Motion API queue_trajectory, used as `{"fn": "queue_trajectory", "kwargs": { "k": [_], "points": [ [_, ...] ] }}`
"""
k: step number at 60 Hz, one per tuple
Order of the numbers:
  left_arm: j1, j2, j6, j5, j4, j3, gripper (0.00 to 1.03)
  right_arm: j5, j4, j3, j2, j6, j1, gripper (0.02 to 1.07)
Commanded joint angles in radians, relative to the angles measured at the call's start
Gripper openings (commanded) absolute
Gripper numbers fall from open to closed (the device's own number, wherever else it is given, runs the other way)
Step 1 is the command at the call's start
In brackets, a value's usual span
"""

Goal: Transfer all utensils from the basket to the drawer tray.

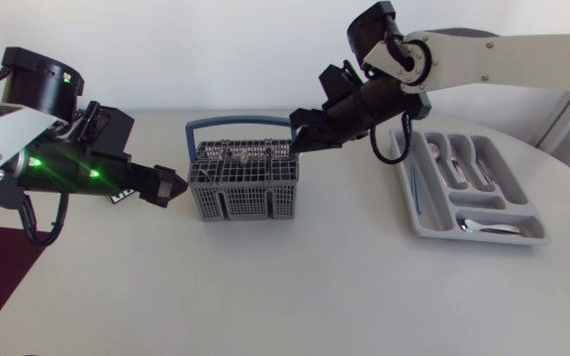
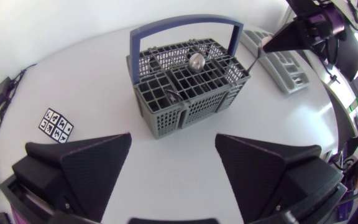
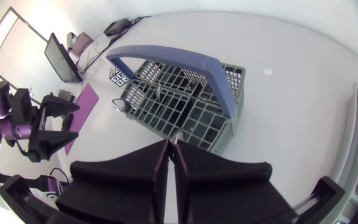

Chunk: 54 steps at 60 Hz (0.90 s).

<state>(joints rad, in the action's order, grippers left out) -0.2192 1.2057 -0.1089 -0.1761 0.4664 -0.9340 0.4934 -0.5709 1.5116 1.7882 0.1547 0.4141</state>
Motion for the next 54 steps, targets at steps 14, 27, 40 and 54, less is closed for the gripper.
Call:
{"fn": "queue_trajectory", "kwargs": {
  "k": [14, 27, 40, 54],
  "points": [
    [-0.014, 0.008, 0.012, -0.005, 0.006, 0.006, 0.94, 0.034, -0.035, 0.029, -0.066, 0.051, -0.012, 0.09],
    [-0.016, 0.005, 0.011, -0.005, 0.005, 0.012, 0.94, 0.039, -0.024, 0.029, -0.102, 0.054, -0.018, 0.09],
    [-0.02, 0.003, 0.005, -0.005, 0.002, 0.014, 0.94, 0.039, -0.032, 0.03, -0.139, 0.029, -0.018, 0.09],
    [-0.02, -0.005, 0.0, -0.003, 0.005, 0.011, 0.94, -0.032, -0.126, -0.025, -0.26, -0.104, -0.083, 0.09]
  ]
}}
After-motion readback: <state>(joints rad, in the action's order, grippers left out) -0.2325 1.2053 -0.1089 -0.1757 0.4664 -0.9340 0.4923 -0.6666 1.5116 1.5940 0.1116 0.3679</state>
